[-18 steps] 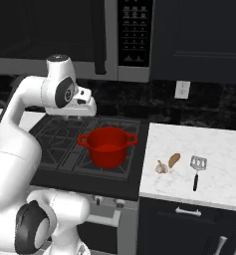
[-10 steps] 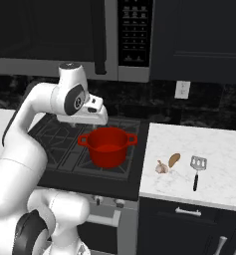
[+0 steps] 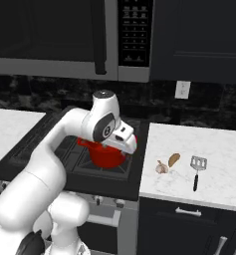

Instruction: Put the sweet potato and garlic in the pot. Retrieve the spatula and lightly stir the vegetables in the pot.

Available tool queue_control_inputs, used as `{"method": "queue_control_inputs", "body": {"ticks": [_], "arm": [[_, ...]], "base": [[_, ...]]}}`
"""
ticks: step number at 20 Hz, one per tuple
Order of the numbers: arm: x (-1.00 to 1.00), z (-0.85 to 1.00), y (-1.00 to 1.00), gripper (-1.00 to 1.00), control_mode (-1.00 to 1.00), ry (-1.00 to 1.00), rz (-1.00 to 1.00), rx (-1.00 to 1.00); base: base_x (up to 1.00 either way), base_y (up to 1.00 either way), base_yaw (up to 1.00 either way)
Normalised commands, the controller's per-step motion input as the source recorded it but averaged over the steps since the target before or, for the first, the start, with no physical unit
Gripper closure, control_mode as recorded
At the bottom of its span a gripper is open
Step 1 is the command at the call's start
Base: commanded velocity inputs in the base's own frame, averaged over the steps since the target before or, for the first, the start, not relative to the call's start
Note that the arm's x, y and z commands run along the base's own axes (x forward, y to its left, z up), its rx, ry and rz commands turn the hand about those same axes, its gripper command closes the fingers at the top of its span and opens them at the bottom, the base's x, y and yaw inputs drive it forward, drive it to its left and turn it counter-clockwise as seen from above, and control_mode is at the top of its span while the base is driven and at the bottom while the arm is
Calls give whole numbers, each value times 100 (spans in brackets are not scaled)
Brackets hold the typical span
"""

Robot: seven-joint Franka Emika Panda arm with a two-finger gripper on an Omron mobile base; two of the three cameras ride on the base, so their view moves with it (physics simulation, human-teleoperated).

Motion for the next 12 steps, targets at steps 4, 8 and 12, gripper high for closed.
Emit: {"method": "queue_control_inputs", "body": {"ticks": [4, 8, 12], "arm": [[0, -27, -100, -100, -100, 8, -27, 18], [0, -19, -90, -100, -100, 4, -18, 20], [1, -21, -69, -100, -100, 5, -7, 22]], "base": [[0, 0, 0], [0, 0, 0], [0, 0, 0]]}}
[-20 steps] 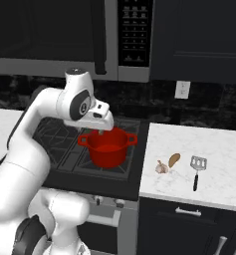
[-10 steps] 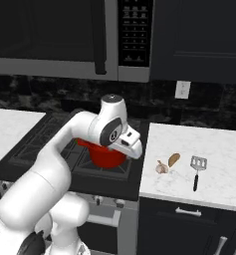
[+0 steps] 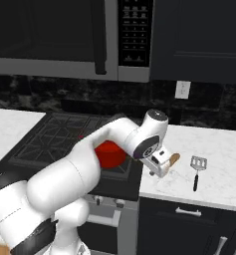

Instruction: Put the sweet potato and garlic in the pot. Retrieve the spatula and lightly stir the vegetables in the pot.

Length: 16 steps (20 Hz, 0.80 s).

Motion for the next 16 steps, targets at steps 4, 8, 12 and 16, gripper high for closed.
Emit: {"method": "queue_control_inputs", "body": {"ticks": [4, 8, 12, 16], "arm": [[4, -16, -53, -100, -100, 7, -4, 19], [16, -18, -32, -100, -100, 6, -5, 13], [76, -47, 0, -100, -100, 3, -11, 0], [63, -57, 0, -100, -100, 0, -7, 0]], "base": [[0, 0, 0], [0, 0, 0], [0, 0, 0], [0, 0, 0]]}}
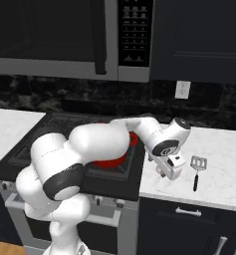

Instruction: Put the sweet potato and garlic in the pot. Retrieve the spatula and lightly stir the vegetables in the pot.

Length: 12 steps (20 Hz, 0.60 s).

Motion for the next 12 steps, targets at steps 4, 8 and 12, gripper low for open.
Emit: {"method": "queue_control_inputs", "body": {"ticks": [4, 8, 12], "arm": [[42, -42, -14, -100, -100, 0, 0, 2], [52, -31, -3, -100, -100, 0, -3, 0], [43, -38, -6, -100, -100, 0, 0, 0]], "base": [[0, 0, 0], [0, 0, 0], [0, 0, 0]]}}
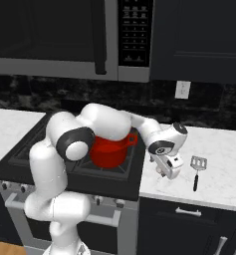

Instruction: Put the sweet potato and garlic in the pot. Retrieve the spatula and lightly stir the vegetables in the pot.

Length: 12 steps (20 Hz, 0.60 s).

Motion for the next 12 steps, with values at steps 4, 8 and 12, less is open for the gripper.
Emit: {"method": "queue_control_inputs", "body": {"ticks": [4, 8, 12], "arm": [[33, -32, -4, -100, -100, 0, 0, 0], [19, -26, 0, -100, -100, 0, 0, 0], [20, -35, 0, -100, -100, 0, 0, -1]], "base": [[0, 0, 0], [0, 0, 0], [0, 0, 0]]}}
